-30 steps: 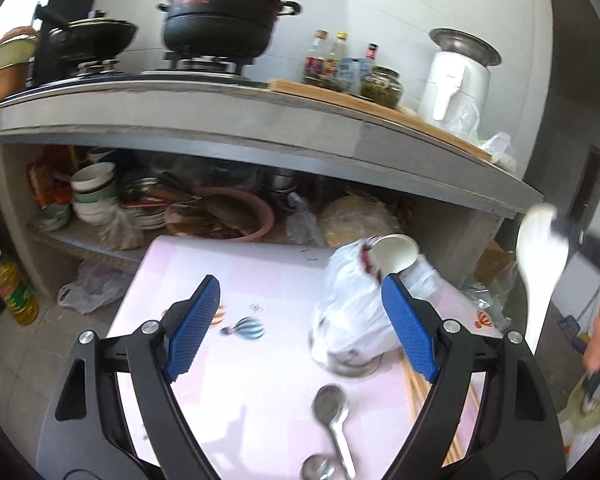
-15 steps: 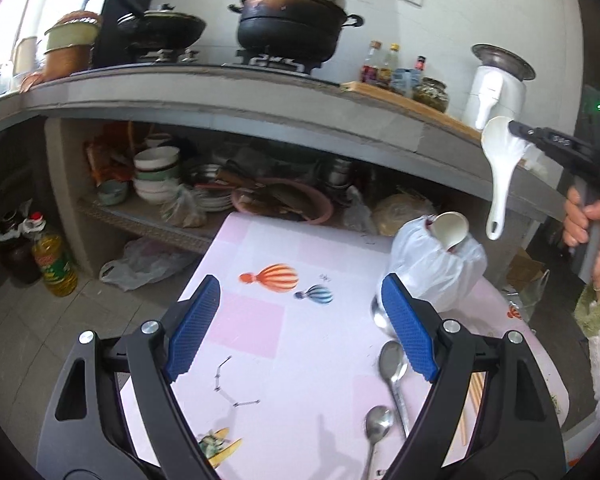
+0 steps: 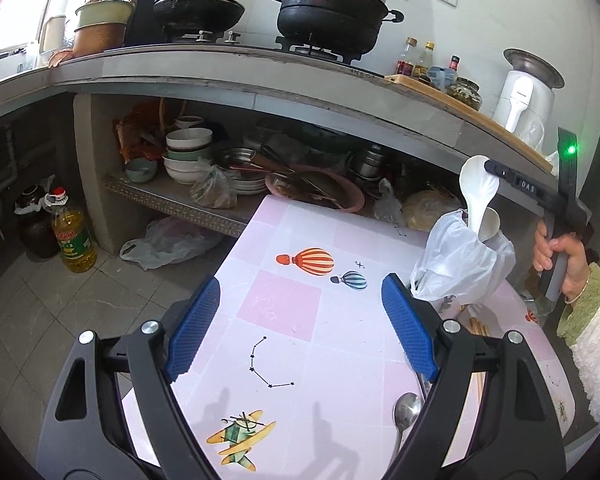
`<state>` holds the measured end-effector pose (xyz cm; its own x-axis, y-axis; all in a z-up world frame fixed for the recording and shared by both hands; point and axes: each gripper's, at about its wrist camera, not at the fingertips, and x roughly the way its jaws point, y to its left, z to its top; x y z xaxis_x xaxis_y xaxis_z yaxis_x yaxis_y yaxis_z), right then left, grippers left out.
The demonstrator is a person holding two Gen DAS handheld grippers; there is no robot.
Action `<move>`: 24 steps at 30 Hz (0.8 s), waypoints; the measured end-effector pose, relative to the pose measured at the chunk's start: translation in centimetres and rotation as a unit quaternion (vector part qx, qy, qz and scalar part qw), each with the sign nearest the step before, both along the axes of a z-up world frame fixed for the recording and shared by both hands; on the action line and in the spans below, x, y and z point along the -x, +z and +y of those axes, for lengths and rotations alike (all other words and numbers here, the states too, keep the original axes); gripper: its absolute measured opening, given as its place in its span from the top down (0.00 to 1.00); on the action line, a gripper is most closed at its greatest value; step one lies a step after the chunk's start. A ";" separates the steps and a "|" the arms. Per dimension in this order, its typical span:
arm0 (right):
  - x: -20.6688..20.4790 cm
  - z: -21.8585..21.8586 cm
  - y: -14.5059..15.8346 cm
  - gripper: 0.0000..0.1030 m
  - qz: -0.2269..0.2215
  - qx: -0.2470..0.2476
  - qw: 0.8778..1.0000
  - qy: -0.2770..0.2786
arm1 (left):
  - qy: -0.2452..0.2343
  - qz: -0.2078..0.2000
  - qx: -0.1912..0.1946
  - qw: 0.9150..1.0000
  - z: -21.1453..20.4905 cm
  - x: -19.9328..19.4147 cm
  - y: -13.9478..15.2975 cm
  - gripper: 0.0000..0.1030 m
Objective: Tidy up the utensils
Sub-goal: 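Lower the white rice spoon into the holder and open the right tool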
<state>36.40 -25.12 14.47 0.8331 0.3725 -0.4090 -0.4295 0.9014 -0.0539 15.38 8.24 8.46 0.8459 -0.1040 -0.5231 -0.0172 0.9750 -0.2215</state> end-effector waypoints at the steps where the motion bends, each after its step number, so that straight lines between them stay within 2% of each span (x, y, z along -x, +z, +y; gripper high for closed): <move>1: 0.1 0.1 -0.2 0.97 -0.001 0.004 1.000 0.005 | 0.001 0.001 0.001 1.000 0.0 0.0 -0.1 0.23; 7: 1.4 1.1 -1.8 0.97 -0.009 0.043 0.999 0.027 | -0.001 0.003 -0.001 1.000 -0.2 -0.3 -0.2 0.23; 15: 3.1 1.1 -2.1 0.97 -0.010 0.086 0.995 0.056 | -0.005 0.001 0.005 1.000 -0.3 -0.1 -0.4 0.23; 24: 4.9 3.0 -4.7 0.97 -0.015 0.192 0.979 0.065 | -0.004 0.006 0.014 1.000 -0.1 -0.1 -0.9 0.23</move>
<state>31.53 -22.12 9.79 0.8032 0.2994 -0.5149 -0.5316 0.7504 -0.3929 15.47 8.18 7.61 0.8381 -0.1256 -0.5308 -0.0121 0.9686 -0.2483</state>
